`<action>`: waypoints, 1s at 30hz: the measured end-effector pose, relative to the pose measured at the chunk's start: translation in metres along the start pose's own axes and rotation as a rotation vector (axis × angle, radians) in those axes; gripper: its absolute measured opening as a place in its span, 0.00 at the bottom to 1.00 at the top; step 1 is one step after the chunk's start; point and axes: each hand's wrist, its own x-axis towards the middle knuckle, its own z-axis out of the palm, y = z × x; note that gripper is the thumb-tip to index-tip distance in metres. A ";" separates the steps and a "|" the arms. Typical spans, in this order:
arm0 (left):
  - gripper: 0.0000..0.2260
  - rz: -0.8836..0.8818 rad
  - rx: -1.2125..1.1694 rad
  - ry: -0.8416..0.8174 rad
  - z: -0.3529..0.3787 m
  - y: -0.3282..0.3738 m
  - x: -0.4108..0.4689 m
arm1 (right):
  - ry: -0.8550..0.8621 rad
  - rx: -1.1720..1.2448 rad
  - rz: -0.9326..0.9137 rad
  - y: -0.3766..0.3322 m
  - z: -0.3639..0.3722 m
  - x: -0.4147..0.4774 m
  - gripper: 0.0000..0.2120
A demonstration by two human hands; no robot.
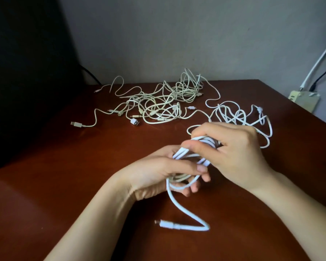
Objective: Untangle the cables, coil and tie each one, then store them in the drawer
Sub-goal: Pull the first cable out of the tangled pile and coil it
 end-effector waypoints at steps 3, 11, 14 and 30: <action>0.10 0.022 0.034 0.079 -0.003 0.000 0.000 | 0.059 -0.025 0.028 0.004 0.001 0.001 0.15; 0.26 0.120 0.023 0.353 0.005 -0.001 0.006 | -0.016 0.173 0.291 -0.002 -0.001 0.002 0.12; 0.20 0.190 0.003 0.451 0.006 -0.001 0.009 | 0.021 0.271 0.411 -0.003 0.001 0.001 0.09; 0.29 0.286 -0.336 0.678 0.008 -0.004 0.019 | 0.126 0.215 0.393 -0.015 0.018 -0.005 0.14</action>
